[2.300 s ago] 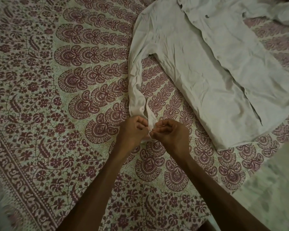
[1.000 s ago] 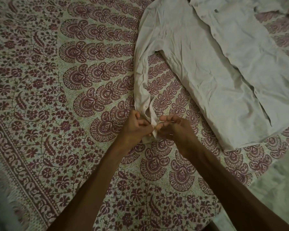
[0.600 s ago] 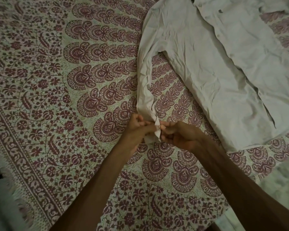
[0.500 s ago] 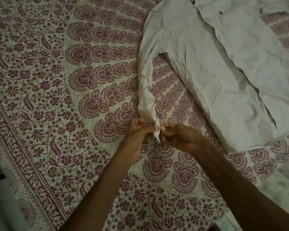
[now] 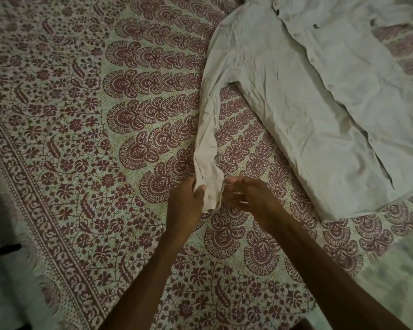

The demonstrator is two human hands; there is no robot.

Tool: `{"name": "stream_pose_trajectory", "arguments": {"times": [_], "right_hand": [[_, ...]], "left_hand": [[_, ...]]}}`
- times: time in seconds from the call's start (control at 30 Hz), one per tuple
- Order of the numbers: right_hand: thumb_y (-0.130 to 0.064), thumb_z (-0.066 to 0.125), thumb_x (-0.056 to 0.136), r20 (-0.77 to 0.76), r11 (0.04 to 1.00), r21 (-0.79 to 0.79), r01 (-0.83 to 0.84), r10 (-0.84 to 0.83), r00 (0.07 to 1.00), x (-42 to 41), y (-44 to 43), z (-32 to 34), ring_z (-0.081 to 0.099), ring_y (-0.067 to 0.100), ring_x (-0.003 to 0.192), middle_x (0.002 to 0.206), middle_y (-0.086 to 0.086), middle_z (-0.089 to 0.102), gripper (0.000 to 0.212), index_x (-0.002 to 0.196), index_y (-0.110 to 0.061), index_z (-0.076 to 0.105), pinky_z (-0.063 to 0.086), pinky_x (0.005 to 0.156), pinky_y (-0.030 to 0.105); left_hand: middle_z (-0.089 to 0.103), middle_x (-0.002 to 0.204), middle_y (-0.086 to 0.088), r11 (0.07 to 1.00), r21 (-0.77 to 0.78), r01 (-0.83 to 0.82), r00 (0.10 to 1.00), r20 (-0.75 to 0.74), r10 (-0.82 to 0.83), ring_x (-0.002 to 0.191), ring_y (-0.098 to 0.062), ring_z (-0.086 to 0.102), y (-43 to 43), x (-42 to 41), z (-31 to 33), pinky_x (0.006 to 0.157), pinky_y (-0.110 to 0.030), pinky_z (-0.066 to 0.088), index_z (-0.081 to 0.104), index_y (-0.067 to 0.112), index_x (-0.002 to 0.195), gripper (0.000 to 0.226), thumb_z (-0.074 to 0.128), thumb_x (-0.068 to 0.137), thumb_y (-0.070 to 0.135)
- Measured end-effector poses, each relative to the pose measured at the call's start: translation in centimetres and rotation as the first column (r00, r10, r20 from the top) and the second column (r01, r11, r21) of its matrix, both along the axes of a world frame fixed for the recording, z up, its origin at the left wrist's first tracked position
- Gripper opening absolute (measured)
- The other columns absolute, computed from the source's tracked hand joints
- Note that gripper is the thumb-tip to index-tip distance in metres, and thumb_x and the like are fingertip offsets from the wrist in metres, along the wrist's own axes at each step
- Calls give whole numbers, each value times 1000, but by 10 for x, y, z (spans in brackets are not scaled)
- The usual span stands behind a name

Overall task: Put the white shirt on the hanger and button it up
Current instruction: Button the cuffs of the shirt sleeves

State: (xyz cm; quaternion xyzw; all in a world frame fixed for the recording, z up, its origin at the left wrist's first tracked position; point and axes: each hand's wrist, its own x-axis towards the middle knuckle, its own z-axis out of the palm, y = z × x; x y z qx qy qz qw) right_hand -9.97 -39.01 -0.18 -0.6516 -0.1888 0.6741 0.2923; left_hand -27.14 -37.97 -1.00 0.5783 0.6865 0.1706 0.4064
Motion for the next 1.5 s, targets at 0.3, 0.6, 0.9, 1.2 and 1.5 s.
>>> {"name": "stream_pose_trajectory", "arguments": {"times": [0.3,0.6,0.9,1.2,1.5], "right_hand": [[-32,54,99,285,988,148,-49,4,958,-21,-1,-5,71,36,87,93,15,73,31,100,-5,70,60,75,48],[-27,65,93,125,999,13,-36,34,992,-18,3,-8,69,24,88,100,8,74,24,101,-4,68,56,71,34],[-43,63,92,345,999,-3,-47,45,937,-1,-7,-32,70,23,83,100,8,73,39,107,-7,65,60,67,39],[-31,72,85,595,939,51,-339,244,766,-8,-27,-46,70,20,69,78,1,70,18,88,-22,56,60,66,46],[-42,77,80,483,946,42,-320,261,835,-24,-32,-35,70,18,77,86,-1,70,39,106,-23,56,60,65,37]], "left_hand": [[69,86,1,976,-145,-161,930,309,199,73,-10,66,-4,3,16,57,-13,51,64,14,93,30,51,97,41],[63,94,7,942,-265,-209,954,159,256,81,-6,60,8,-3,-14,63,-24,47,65,16,105,15,60,93,25],[70,103,-6,900,-419,-121,881,374,292,96,-24,67,4,9,-23,86,-46,55,63,13,106,28,56,94,38],[61,93,0,954,-195,-228,969,48,241,72,-8,56,-11,-4,-27,50,-11,37,58,7,108,30,68,88,28],[61,100,1,921,-374,-113,976,132,173,90,-17,60,1,-26,-28,68,-26,46,46,10,114,52,81,77,23]]}}
